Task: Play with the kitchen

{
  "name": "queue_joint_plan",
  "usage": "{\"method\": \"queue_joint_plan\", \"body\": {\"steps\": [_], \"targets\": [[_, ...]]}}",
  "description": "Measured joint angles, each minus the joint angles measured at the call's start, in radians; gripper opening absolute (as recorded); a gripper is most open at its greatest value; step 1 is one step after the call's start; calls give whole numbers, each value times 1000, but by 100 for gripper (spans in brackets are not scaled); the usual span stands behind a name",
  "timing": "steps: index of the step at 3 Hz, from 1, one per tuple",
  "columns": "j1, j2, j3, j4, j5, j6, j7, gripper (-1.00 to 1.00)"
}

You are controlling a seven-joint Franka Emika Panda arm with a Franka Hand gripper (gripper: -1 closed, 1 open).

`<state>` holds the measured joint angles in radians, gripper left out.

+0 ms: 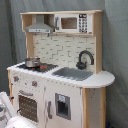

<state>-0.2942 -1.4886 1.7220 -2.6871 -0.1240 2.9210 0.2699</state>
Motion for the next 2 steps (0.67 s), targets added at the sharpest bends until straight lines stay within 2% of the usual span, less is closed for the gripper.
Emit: {"method": "queue_joint_plan", "body": {"steps": [1, 2], "targets": [[-11, -11, -1, 5, 0, -1, 102, 100], [-53, -25, -56, 40, 0, -1, 177, 100]]}}
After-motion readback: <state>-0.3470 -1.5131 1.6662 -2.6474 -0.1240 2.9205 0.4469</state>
